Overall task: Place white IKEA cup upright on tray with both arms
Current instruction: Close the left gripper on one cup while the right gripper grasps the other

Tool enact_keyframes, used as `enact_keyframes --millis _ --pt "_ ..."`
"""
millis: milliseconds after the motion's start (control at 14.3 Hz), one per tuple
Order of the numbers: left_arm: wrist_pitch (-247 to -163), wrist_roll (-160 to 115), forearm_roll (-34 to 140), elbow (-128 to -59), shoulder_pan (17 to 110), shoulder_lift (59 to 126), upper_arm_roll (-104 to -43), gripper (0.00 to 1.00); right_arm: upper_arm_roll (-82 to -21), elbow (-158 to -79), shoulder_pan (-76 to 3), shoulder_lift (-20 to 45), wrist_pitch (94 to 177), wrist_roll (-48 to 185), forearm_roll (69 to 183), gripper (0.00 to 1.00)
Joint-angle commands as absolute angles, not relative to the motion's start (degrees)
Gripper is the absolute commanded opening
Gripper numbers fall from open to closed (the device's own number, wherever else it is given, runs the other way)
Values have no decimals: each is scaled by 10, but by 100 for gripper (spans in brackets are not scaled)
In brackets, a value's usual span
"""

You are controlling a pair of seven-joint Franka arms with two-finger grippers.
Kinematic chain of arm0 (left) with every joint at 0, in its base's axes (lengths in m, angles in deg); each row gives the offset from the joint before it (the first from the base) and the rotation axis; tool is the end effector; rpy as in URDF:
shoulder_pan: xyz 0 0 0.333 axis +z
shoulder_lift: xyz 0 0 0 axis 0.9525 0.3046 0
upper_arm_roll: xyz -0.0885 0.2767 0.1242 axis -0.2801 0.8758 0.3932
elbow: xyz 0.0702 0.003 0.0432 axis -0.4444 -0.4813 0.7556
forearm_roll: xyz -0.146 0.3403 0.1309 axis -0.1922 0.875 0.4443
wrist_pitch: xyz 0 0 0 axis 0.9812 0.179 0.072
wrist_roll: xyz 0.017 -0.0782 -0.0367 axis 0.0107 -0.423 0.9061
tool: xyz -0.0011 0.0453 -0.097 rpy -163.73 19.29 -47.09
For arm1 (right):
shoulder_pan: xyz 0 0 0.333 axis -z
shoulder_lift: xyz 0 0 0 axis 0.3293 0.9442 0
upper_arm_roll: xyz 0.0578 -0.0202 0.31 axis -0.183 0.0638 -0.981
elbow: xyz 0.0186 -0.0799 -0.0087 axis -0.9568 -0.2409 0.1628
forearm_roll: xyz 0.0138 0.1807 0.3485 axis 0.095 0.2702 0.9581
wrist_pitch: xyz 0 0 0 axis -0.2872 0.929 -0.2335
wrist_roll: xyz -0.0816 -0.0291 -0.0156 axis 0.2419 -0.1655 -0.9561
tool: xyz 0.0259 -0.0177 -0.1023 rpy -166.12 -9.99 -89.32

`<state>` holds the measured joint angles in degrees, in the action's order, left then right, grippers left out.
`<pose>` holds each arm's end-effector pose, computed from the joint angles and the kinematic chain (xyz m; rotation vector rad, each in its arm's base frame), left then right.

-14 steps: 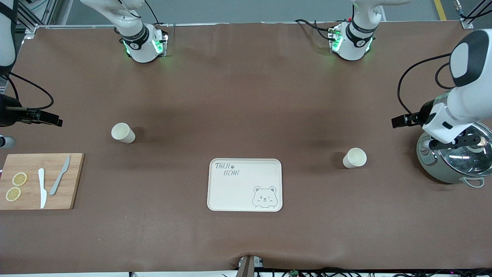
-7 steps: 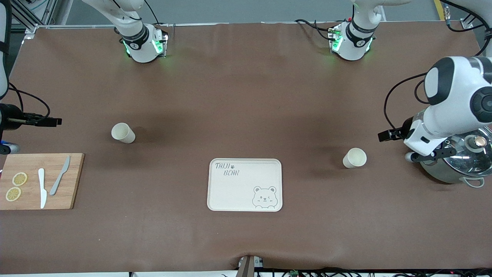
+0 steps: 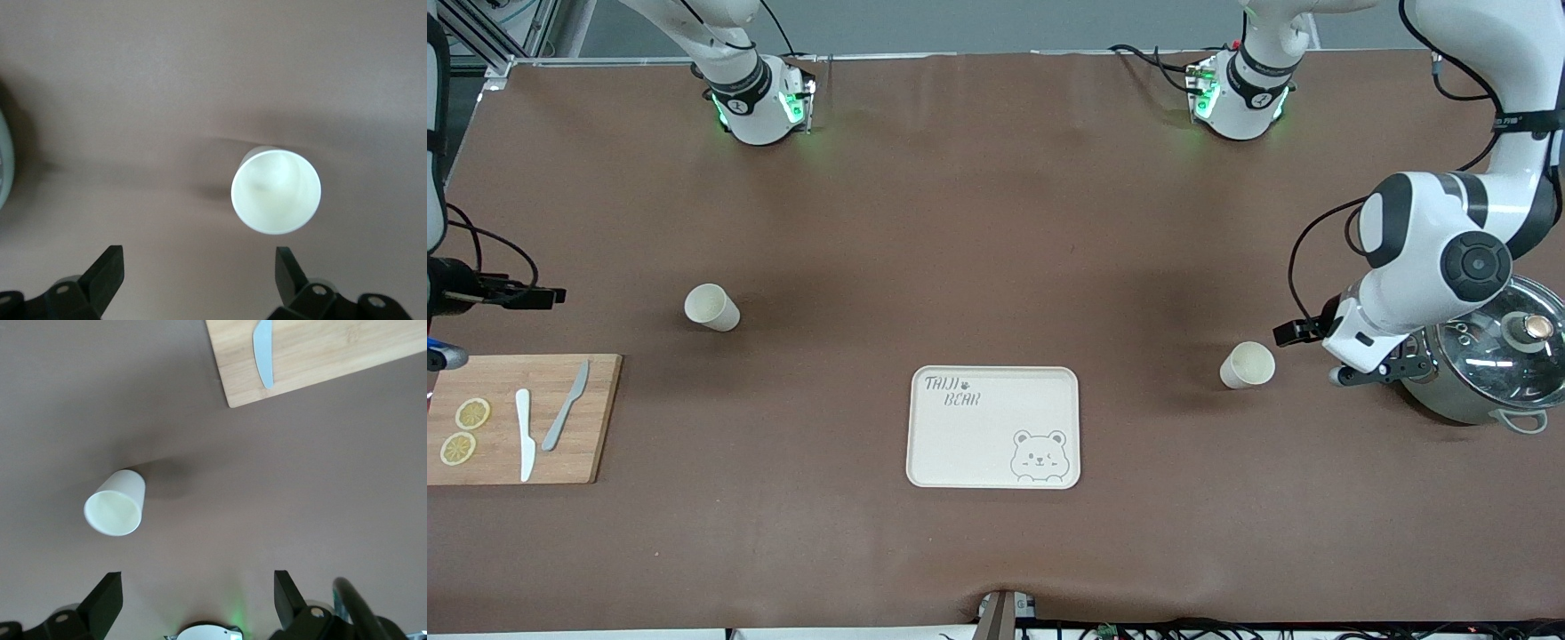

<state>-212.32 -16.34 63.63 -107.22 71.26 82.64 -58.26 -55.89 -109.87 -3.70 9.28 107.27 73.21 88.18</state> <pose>0.5937 -0.0394 0.3242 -3.1131 -0.2098 0.1266 0.5882 -0.1782 0.4107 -3.0120 0.4330 0.6302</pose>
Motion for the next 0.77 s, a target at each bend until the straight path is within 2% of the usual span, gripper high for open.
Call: enact_keyframes --millis 0,210,280,491,701 --pt "-2160 -158 622 -1083 714 842 -587 95 -571 -1174 -29 67 1127 740 908 100" --pt "-2199 -157 620 -1087 714 872 -587 90 -571 -1290 -29 15 1252 742 924 100" --pt "-2213 -157 620 -1088 714 882 -590 88 -571 -1321 -32 -4 1272 756 925 100" --pt "-2241 -157 618 -1087 714 904 -595 80 -572 -1358 -80 -55 1246 873 926 100" --pt "-2254 -157 603 -1086 711 913 -595 70 -572 -1368 -88 -53 1249 887 926 100"
